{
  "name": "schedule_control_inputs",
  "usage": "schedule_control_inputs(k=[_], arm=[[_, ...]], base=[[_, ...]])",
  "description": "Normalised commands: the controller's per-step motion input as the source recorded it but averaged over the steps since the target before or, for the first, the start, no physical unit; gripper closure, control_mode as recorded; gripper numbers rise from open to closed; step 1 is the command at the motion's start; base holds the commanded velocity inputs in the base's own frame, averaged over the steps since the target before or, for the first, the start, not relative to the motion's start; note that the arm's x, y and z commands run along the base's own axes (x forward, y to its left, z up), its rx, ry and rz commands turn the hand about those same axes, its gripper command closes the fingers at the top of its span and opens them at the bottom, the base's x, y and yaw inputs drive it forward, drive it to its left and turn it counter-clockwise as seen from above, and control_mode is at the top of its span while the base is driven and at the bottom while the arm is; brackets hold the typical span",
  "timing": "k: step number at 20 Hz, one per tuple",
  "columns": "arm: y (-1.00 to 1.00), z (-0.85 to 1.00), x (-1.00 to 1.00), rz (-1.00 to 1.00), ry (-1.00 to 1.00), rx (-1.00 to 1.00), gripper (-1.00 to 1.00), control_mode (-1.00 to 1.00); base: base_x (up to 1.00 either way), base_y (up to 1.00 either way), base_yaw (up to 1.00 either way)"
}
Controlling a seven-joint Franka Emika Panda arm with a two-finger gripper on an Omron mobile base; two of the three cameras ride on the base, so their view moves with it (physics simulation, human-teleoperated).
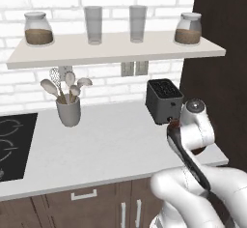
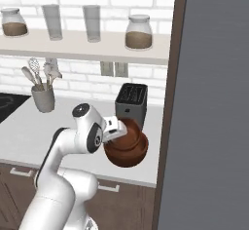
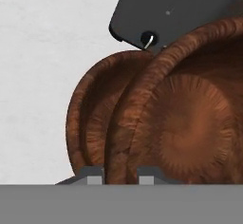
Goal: Pick up the bowls on the counter and stack them on top of one another in the open cabinet. Place the smaller bowl on top of the larger bowl.
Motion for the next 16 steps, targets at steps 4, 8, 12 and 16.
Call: schedule_control_inputs(k=[4, 8, 12, 16], arm=[[-0.11, -0.31, 0.61, 0.00, 0.18, 0.03, 1.00, -1.00], [-0.07, -0.14, 0.52, 0.00, 0.08, 0.02, 1.00, -1.00], [0.00, -0.09, 0.59, 0.00, 0.07, 0.00, 1.00, -1.00], [0.00, -0.17, 0.35, 0.00, 0.06, 0.00, 1.00, -1.00]], base=[[0.00, 0.00, 0.00], [0.00, 0.00, 0.00], [0.00, 0.00, 0.00], [0.00, 0.00, 0.00]])
